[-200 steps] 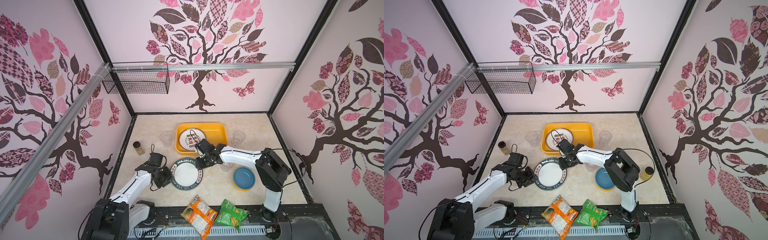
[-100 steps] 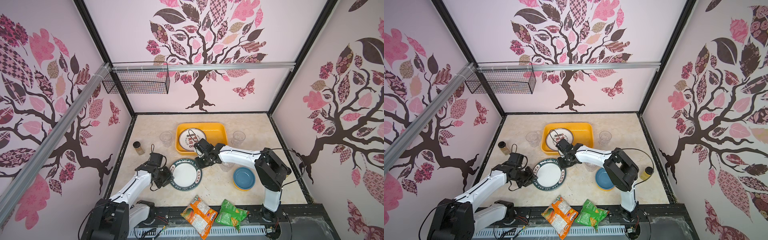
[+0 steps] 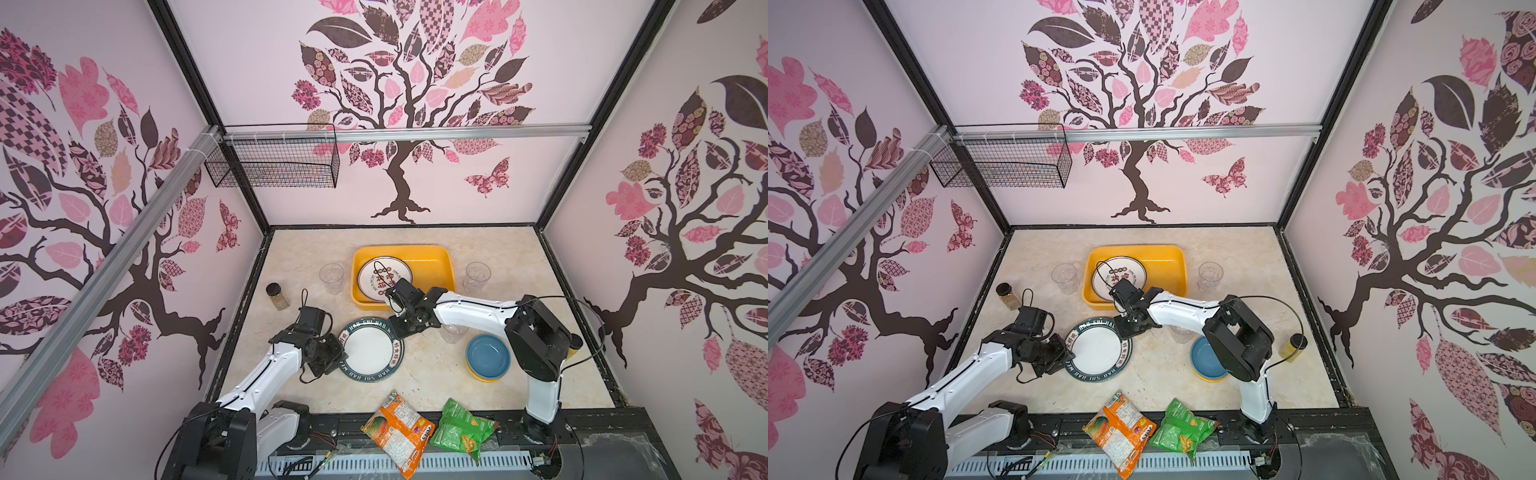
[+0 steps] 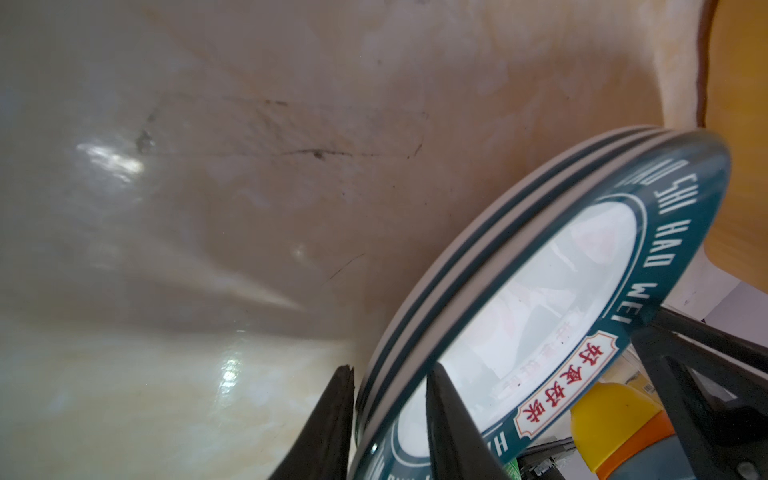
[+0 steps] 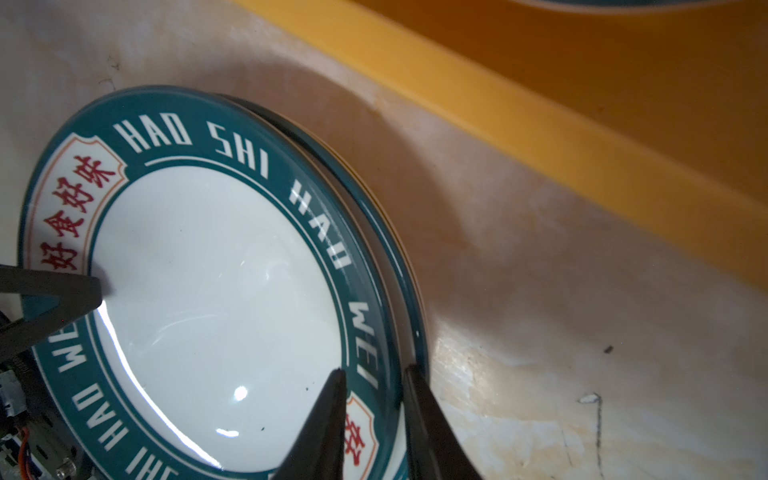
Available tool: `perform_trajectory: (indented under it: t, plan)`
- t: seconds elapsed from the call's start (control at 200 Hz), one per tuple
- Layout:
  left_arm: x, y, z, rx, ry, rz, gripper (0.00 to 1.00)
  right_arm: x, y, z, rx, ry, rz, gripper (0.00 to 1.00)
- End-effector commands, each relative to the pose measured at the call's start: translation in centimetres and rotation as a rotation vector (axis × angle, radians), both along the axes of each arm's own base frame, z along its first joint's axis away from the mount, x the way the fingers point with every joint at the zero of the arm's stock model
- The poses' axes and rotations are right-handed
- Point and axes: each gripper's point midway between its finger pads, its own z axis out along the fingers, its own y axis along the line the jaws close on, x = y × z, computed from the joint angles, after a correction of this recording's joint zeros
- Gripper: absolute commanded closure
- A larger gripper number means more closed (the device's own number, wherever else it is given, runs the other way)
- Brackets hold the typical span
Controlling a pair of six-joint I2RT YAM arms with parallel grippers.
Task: Place the mixed dishes into the plastic bin
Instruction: 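Pinch the top plate rim with the right gripper while the left holds the stack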
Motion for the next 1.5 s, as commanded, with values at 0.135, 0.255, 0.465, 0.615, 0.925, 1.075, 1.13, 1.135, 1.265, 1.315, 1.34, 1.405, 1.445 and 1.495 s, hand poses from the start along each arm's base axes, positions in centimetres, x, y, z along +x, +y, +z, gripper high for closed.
perform_trajectory:
  t: [0.135, 0.255, 0.465, 0.615, 0.925, 1.075, 1.13, 1.135, 1.265, 1.315, 1.34, 1.405, 1.445, 1.495]
  plan:
    - [-0.6, 0.2, -0.2, 0.005, 0.002, 0.002, 0.68, -0.7, 0.9, -1.2, -0.008, 0.038, 0.034, 0.77]
    - [-0.8, 0.2, -0.1, 0.007, 0.006, 0.002, 0.68, -0.8, 0.9, -1.5, -0.009, 0.043, 0.040, 0.80]
    - [-1.3, 0.4, 0.1, 0.010, 0.013, 0.005, 0.66, -1.0, 1.3, -1.6, 0.000, 0.053, 0.054, 0.83]
    - [-1.4, 0.4, 0.3, 0.008, 0.011, 0.009, 0.66, -1.3, 1.6, -1.7, 0.008, 0.062, 0.071, 0.84]
    - [-1.4, 0.4, 0.8, 0.008, -0.009, 0.013, 0.68, -2.3, 2.3, -2.0, 0.015, 0.086, 0.114, 0.85]
    - [-1.3, 0.5, 1.4, 0.009, -0.030, 0.015, 0.73, -2.5, 2.4, -2.2, 0.016, 0.096, 0.121, 0.85]
    - [-1.3, 0.6, 1.5, 0.010, -0.037, 0.016, 0.75, -2.6, 2.4, -2.2, 0.016, 0.097, 0.125, 0.85]
    - [-1.3, 0.6, 1.5, 0.011, -0.037, 0.016, 0.75, -2.6, 2.5, -2.2, 0.017, 0.096, 0.125, 0.85]
    - [-1.2, 0.6, 2.0, 0.009, -0.056, 0.018, 0.80, -2.7, 2.4, -2.2, 0.013, 0.097, 0.125, 0.85]
    - [-1.1, 0.6, 2.2, 0.008, -0.061, 0.018, 0.82, -2.7, 2.3, -2.1, 0.015, 0.094, 0.125, 0.85]
    - [-1.1, 0.6, 2.3, 0.008, -0.064, 0.018, 0.83, -2.6, 2.4, -2.1, 0.015, 0.094, 0.124, 0.85]
    - [-1.1, 0.6, 2.5, 0.007, -0.067, 0.018, 0.85, -2.6, 2.4, -1.9, 0.020, 0.093, 0.123, 0.85]
    - [-1.1, 0.6, 2.7, 0.009, -0.072, 0.017, 0.87, -2.7, 2.4, -1.9, 0.020, 0.093, 0.124, 0.85]
    - [-1.0, 0.7, 2.9, 0.014, -0.081, 0.018, 0.88, -2.6, 2.4, -1.7, 0.023, 0.089, 0.122, 0.84]
